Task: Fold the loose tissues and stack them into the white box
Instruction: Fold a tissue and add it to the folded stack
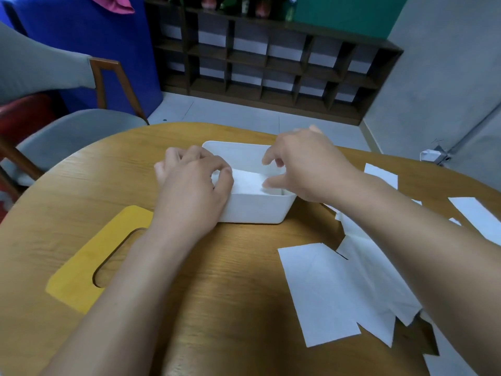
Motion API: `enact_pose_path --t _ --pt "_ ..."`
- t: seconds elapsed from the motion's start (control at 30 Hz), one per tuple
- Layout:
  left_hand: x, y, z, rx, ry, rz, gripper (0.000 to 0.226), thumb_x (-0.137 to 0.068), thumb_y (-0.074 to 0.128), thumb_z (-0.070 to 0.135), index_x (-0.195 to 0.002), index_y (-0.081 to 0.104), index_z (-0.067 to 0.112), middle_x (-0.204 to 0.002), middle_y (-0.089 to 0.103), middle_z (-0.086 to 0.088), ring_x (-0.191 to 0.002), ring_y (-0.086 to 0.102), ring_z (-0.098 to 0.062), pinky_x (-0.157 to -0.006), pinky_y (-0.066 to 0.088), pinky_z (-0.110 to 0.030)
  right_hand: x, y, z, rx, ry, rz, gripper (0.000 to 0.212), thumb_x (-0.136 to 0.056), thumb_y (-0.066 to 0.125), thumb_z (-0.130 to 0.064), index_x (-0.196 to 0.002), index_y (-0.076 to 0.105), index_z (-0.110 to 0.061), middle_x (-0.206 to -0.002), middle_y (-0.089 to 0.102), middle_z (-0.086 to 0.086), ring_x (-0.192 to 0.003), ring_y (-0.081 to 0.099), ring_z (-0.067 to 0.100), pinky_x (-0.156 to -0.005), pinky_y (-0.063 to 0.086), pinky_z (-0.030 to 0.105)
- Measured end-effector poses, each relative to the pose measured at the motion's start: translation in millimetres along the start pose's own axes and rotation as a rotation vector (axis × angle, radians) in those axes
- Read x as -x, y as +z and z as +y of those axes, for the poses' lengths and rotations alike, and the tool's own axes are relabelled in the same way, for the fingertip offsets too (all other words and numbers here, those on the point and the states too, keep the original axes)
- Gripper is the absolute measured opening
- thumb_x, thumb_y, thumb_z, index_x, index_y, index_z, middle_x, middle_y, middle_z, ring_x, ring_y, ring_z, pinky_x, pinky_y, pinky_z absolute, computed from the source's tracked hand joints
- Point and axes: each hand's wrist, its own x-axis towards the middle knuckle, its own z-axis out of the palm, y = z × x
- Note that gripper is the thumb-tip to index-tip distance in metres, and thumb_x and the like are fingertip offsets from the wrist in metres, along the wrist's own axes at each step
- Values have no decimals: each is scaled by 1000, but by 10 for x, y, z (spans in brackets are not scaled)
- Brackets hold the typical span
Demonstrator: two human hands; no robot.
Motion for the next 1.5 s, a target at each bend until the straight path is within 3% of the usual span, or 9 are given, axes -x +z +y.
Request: enact_pose_path --t 0.17,0.33,0.47,0.7,0.9,0.97,1.13,1.37,1.5 --pt "0 -19 -18 24 15 -23 25 -110 53 32 -100 76 32 -116 71 15 -119 46 -20 -98 25 -36 -31 53 -29 -8 -51 -95 35 -88 86 -54 -111 81 -28 -106 76 -15 -110 64 19 -104 36 38" --pt "88 -70 97 5 98 106 21 -110 59 28 -97 76 30 -114 72 15 -125 48 -23 -101 21 -35 69 -74 -49 -103 10 -58 47 -88 86 -56 -126 78 -31 -121 75 -16 -119 57 15 -108 32 36" --pt "242 -141 396 111 253 159 17 -110 61 24 -109 77 25 -114 70 11 -117 51 -23 -99 40 -37 461 -267 0 -262 130 104 36 -94 83 -50 -127 76 -38 -118 75 -21 -103 53 6 -93 39 28" --pt "813 202 910 330 395 -137 14 -105 67 17 -103 75 28 -92 65 19 -93 55 -11 -79 44 -26 1699 -15 42 -591 361 178 8 -92 86 -40 -97 81 -37 -82 70 -27 -70 56 -13 -56 37 10" --pt "1160 521 865 280 384 -307 12 -106 64 22 -104 73 29 -95 68 17 -94 58 -8 -81 51 -37 2183 466 -12 -556 498 152 4 -94 83 -41 -97 80 -40 -89 74 -25 -99 61 4 -88 50 31" --pt "1222 538 826 254 382 -323 11 -105 66 21 -105 75 28 -97 70 15 -94 60 -9 -84 52 -37 2238 519 -50 -507 476 137 4 -97 79 -41 -99 81 -37 -95 74 -23 -98 52 2 -92 42 31" --pt "1267 547 776 215 347 -329 17 -103 66 13 -110 75 25 -103 70 15 -94 59 -7 -81 46 -23 2345 619 -95 -349 400 112 21 -103 70 -45 -116 82 -32 -118 72 -14 -110 59 12 -103 40 37" --pt "1317 568 656 142 374 -347 26 -104 62 5 -121 74 19 -113 68 9 -106 60 -16 -94 48 -31 2436 791 -158 -210 275 243 11 -99 76 -16 -89 78 -21 -88 68 -4 -81 61 21 -80 55 46" --pt "1330 507 610 119 377 -338 26 -102 63 4 -121 75 18 -112 69 7 -108 62 -18 -94 49 -35 2388 808 -140 -241 249 250 15 -103 70 -14 -90 75 -21 -88 66 -4 -83 60 19 -83 54 47"
